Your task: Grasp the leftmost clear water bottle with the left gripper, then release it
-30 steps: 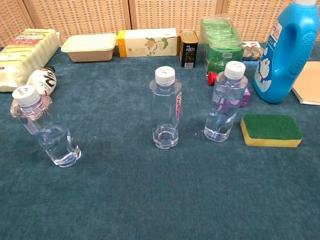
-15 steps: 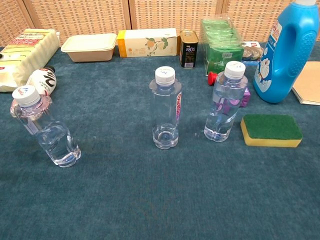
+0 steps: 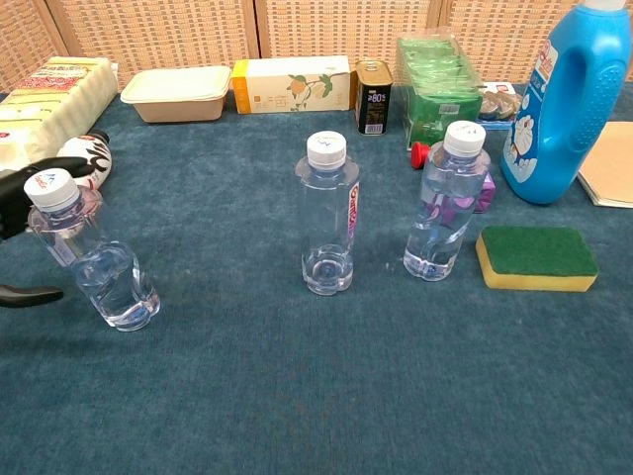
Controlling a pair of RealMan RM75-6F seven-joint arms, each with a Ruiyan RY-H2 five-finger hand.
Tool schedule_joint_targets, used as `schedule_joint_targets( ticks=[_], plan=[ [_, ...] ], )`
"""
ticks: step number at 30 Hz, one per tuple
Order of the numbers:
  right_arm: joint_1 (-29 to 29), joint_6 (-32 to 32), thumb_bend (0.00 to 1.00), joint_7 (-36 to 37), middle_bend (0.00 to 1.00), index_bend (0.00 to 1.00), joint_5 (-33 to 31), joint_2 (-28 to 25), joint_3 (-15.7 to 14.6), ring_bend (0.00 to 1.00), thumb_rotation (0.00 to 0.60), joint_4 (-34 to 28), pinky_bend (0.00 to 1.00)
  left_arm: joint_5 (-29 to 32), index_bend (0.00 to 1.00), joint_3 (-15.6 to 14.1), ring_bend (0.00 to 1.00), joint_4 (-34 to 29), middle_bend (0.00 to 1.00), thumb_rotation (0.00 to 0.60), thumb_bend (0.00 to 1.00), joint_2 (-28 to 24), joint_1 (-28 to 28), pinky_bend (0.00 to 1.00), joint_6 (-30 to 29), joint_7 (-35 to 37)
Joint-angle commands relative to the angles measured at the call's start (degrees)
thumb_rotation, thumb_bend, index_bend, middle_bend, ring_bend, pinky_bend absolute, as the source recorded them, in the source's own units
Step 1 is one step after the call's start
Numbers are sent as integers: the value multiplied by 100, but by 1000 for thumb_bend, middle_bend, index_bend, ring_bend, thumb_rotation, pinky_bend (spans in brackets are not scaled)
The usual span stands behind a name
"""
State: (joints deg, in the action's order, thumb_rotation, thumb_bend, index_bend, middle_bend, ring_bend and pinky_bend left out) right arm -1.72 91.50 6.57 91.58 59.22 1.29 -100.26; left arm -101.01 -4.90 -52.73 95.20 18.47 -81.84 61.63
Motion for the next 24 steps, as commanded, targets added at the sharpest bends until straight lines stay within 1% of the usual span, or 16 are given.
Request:
schedule_joint_targets(
  ticks=[1,6,9,10,11,12,13,16,19,22,24],
  plan=[
    [-9,16,31,38,0,0,-11,-13,6,0,600,12,0,72,0,-1,0,134,0,600,111,240,123,113,127,109],
    [-9,14,31,83,0,0,-18,-25,10,0,600,28,0,107,0,-11,0,167,0,600,139,459,249,147,213,156],
    [-9,9,31,108,0,0,-20,-31,8,0,600,36,0,192,0,17,0,147,1,600,191,557,272,195,256,53],
    [-9,11,31,123,0,0,-19,-36,9,0,600,43,0,230,5,28,8,134,25,600,211,588,274,221,273,-3],
    [-8,10,31,135,0,0,-18,-39,9,0,600,45,0,269,34,44,25,120,58,600,222,610,272,240,291,-62],
    [-8,9,31,147,0,0,-23,-40,12,0,600,47,0,300,102,60,69,115,130,600,237,637,272,270,301,-152],
    [-6,7,31,152,0,0,-25,-41,13,0,600,49,0,324,191,69,127,104,215,600,250,657,270,302,307,-219],
    [-5,-1,31,178,0,0,-33,-47,13,0,600,61,0,424,396,139,264,56,380,600,288,729,247,383,273,-434],
    [-2,-4,31,188,0,0,-24,-51,11,0,600,59,0,469,499,170,339,20,462,600,313,766,233,431,224,-572],
    [-2,-10,31,200,0,0,-25,-56,7,0,600,66,0,479,550,172,358,-13,488,600,321,775,245,446,204,-738],
    [-1,-10,31,197,0,0,-22,-54,7,0,600,63,0,466,562,165,360,-64,492,600,320,760,259,447,175,-781]
  ],
)
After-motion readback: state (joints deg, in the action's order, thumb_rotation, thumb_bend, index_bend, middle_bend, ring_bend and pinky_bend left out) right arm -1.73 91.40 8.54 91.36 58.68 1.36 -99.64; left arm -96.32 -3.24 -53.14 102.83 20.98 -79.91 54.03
